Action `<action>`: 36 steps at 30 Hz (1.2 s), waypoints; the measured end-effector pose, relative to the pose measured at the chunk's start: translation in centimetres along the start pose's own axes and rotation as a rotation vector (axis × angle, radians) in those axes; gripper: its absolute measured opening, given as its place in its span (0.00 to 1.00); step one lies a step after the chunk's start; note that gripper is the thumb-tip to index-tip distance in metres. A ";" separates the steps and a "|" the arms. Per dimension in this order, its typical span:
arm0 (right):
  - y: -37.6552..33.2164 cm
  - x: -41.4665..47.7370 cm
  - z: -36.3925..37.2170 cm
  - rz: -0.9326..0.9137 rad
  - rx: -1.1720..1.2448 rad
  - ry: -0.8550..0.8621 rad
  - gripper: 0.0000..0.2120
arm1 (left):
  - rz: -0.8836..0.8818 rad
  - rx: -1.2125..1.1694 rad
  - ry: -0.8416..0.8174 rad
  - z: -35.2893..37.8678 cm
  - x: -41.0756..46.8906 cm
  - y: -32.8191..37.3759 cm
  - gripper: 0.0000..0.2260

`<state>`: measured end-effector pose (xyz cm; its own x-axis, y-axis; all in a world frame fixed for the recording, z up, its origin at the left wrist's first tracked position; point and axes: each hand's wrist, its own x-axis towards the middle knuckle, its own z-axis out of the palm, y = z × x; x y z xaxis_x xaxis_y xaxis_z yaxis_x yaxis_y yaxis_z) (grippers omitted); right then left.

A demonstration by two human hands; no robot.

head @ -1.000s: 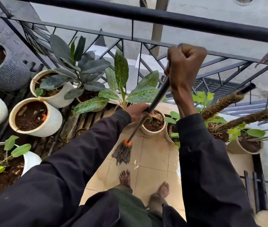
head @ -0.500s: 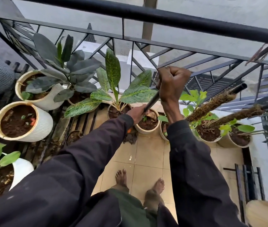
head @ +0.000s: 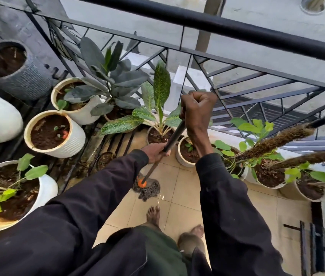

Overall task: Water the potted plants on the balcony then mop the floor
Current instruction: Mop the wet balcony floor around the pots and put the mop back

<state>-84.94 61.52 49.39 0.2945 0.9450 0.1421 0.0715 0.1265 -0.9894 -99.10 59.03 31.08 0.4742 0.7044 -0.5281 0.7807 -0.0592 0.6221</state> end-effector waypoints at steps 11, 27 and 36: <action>-4.5 -0.3 6.4 -0.320 -0.010 -0.022 0.17 | 0.075 0.006 0.203 -7.3 -3.0 -0.8 0.08; 0.3 0.3 9.4 -0.169 -0.090 -0.141 0.14 | -0.211 -0.166 0.405 -5.2 1.6 -5.8 0.11; 0.6 1.5 8.2 -0.038 0.022 -0.271 0.12 | -0.297 -0.249 0.621 1.9 -3.9 -2.7 0.13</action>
<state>-92.24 65.48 48.80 0.0256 0.9854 0.1684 0.0555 0.1668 -0.9844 -102.33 55.11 30.37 -0.1192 0.9414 -0.3154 0.6900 0.3070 0.6555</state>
